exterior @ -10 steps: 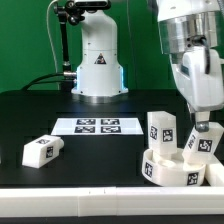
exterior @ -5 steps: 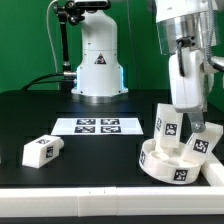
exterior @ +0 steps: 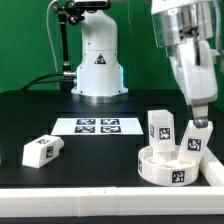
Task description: Assemble stool
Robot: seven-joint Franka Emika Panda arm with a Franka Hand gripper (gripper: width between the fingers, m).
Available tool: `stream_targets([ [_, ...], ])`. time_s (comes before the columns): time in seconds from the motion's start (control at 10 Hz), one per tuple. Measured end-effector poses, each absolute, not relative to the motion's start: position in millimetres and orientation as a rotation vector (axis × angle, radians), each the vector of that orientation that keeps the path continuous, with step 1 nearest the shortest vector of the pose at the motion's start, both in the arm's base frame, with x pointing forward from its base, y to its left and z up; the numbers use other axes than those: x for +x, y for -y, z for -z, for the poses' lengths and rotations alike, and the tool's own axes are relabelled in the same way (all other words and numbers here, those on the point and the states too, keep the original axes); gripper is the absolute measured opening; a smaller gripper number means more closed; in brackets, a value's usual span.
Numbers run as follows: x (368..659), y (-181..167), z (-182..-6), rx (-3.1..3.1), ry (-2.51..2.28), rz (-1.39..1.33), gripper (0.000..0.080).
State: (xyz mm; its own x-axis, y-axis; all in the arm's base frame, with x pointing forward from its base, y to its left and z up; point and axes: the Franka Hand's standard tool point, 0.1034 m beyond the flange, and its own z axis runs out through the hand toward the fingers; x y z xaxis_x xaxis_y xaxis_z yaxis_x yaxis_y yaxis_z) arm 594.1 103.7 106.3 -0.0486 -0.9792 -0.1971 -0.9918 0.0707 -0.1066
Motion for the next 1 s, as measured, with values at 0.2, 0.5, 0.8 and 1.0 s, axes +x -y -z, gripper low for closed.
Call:
stream_targets([
  [0.2, 596, -99, -110.2, -2.03, -2.098, -0.09, 0.0649],
  [0.5, 595, -99, -108.6, -2.065, -2.07, -0.09, 0.0649],
  [0.8, 587, -61, -103.1, -2.493, -1.583, -0.098, 0.0649],
  [1.0, 587, -24, -100.1, -2.553, -1.489, -0.08, 0.0649],
])
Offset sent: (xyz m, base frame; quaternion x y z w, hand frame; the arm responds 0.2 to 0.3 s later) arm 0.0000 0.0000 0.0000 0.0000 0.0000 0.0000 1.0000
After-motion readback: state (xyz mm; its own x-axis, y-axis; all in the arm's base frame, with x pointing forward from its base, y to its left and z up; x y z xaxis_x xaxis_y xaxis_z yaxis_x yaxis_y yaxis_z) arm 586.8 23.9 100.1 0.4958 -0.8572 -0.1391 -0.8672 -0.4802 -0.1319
